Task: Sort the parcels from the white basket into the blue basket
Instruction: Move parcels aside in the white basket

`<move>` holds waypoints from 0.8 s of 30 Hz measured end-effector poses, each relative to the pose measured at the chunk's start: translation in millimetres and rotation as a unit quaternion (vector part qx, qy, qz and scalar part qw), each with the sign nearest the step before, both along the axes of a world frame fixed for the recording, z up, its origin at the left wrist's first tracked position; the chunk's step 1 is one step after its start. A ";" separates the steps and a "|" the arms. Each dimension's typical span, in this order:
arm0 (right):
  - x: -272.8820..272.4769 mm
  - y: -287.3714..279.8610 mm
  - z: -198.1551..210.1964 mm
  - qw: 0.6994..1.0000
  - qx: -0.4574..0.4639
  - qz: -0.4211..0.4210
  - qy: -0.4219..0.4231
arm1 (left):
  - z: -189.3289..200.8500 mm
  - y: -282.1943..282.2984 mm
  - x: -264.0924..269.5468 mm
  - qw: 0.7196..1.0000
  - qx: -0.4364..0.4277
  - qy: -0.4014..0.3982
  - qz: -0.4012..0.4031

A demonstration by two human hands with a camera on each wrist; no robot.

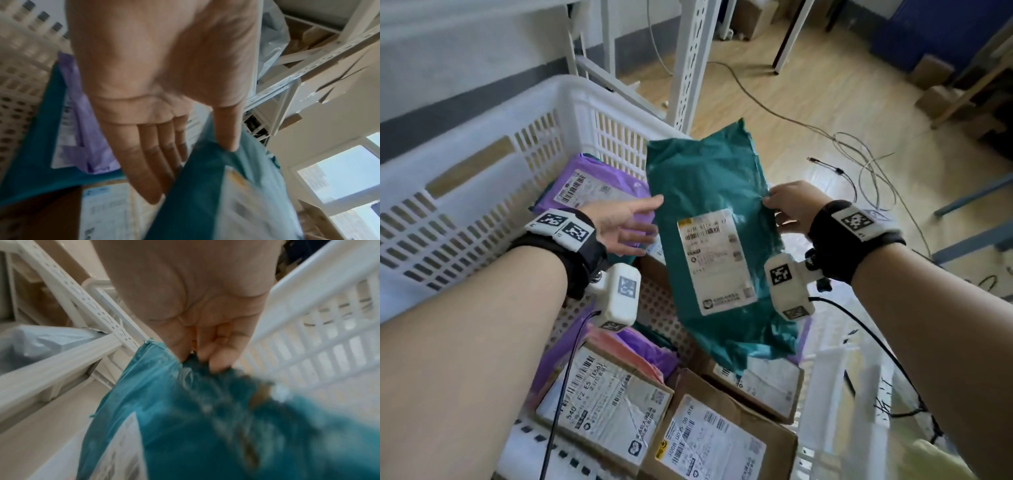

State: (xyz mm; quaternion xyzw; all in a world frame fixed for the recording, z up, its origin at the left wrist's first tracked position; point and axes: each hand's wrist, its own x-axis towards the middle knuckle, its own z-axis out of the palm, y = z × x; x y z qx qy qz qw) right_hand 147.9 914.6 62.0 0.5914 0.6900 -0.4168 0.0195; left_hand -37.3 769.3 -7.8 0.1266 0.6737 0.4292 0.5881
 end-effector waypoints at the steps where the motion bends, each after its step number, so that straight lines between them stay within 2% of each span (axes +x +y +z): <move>1: 1.7 -1.2 1.6 1.000 -0.012 -0.014 0.004 | 3.3 4.6 6.0 1.000 0.009 -0.001 -0.019; 3: 7.0 -2.6 3.3 0.999 -0.026 -0.016 -0.015 | 7.6 12.2 19.3 0.999 0.025 0.008 -0.032; 5: 14.4 -2.6 3.9 0.999 -0.003 -0.006 -0.051 | 6.8 17.3 30.6 0.999 0.033 0.005 -0.043; 7: 22.3 -2.7 6.4 0.997 0.026 0.003 -0.068 | 4.8 16.9 42.4 0.997 0.035 -0.013 -0.069; 12: 44.5 -7.4 12.1 0.991 0.027 0.026 -0.130 | -0.7 5.1 69.9 0.986 0.004 -0.066 -0.151; 15: 54.9 -16.0 9.3 0.989 0.044 0.037 -0.137 | -10.2 -2.1 94.1 0.965 -0.042 -0.001 -0.259; 17: 58.3 -27.0 -0.5 0.984 0.021 0.074 -0.160 | -22.0 -7.7 116.0 0.954 -0.053 0.004 -0.295; 20: 62.3 -44.9 -23.6 0.964 -0.024 0.146 -0.221 | -37.1 -11.4 141.3 0.948 -0.041 0.046 -0.313; 24: 67.6 -50.4 -40.6 0.954 -0.029 0.177 -0.238 | -48.0 -6.4 149.4 0.952 -0.020 0.102 -0.289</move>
